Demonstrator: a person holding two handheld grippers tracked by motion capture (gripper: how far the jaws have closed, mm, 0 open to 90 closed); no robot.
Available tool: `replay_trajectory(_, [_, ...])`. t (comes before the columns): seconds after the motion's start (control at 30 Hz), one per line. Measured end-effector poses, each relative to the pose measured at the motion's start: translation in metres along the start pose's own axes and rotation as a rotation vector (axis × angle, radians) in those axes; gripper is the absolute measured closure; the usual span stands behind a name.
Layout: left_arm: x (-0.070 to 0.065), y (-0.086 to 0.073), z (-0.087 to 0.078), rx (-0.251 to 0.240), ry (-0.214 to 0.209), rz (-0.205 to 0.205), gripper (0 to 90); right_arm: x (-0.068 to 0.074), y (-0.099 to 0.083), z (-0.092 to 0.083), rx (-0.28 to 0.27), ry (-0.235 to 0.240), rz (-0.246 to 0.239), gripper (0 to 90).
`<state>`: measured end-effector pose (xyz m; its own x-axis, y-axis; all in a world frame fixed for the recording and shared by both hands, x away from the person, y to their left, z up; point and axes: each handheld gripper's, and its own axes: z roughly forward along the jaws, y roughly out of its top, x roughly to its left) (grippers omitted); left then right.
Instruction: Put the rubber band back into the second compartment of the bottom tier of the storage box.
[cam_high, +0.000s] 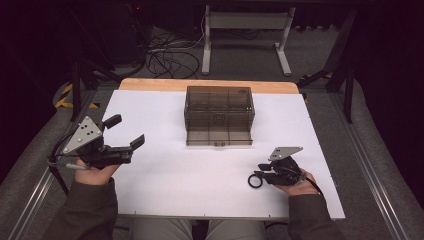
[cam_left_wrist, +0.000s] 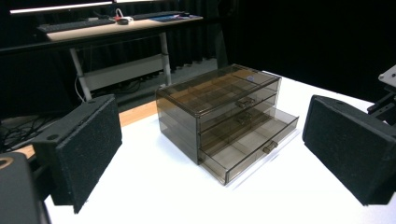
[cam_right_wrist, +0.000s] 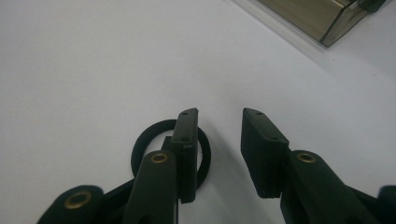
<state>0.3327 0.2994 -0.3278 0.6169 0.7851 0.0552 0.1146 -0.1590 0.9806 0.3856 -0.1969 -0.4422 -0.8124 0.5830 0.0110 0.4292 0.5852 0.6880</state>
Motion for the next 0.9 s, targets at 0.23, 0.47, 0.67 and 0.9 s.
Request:
replay_trajectory(0.23, [0.000, 0.000, 0.000, -0.001, 0.000, -0.001, 5.5, 0.001, -0.001, 0.006, 0.022, 0.001, -0.011, 71.8])
replay_trajectory(0.47, [0.000, 0.000, 0.000, 0.000, -0.002, 0.000, 5.5, 0.003, -0.002, 0.010, 0.037, 0.002, -0.017, 76.2])
replay_trajectory(0.67, [0.000, 0.000, 0.000, 0.000, -0.003, 0.000, 5.5, 0.004, -0.002, 0.011, 0.033, -0.001, -0.029, 84.4])
replay_trajectory(0.9, [-0.001, 0.000, 0.001, 0.000, -0.004, 0.000, 5.5, 0.006, -0.001, 0.010, 0.025, -0.011, -0.039, 86.1])
